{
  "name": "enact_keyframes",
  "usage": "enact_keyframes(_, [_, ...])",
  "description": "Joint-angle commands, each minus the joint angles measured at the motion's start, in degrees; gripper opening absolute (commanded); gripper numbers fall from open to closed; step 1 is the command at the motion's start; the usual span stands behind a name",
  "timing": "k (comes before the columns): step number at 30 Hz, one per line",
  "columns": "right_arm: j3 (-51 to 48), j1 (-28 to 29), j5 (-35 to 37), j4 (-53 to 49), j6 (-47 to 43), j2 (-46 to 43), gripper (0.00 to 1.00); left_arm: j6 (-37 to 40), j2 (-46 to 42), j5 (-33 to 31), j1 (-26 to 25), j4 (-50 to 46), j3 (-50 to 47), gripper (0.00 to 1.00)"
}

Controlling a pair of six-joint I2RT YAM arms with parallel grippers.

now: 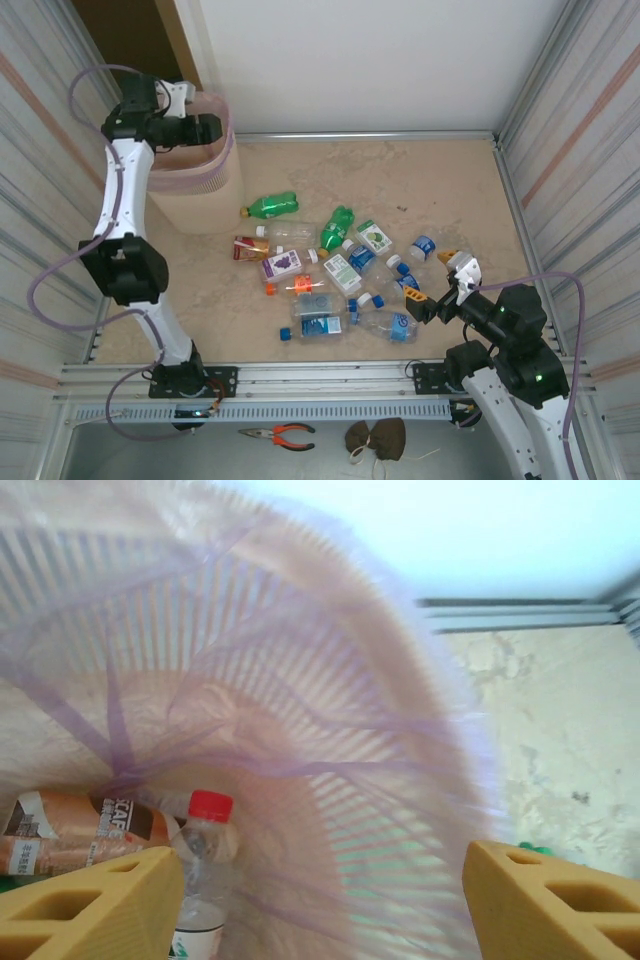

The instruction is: Put the plastic bottles in the bin

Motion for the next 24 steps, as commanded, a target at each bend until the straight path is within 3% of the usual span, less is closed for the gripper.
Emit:
enact_keyframes(1, [0.6,0.4,0.4,0.1,-0.3,-0.4,0.99,-1.2,-5.8,4.2,-0.1,-1.2,1.7,0.73])
enact_keyframes(12, [0.7,0.5,-1.0,0.2,-0.3,0.6,0.99,-0.5,-19.6,7.0,-2.5,-1.1,-5.2,0.72])
enact_keyframes(24, [0.5,0.4,-3.0,0.4,-0.4,1.1,0.99,1.2,-32.2,2.4,-12.0,-2.1,-16.6,0.72])
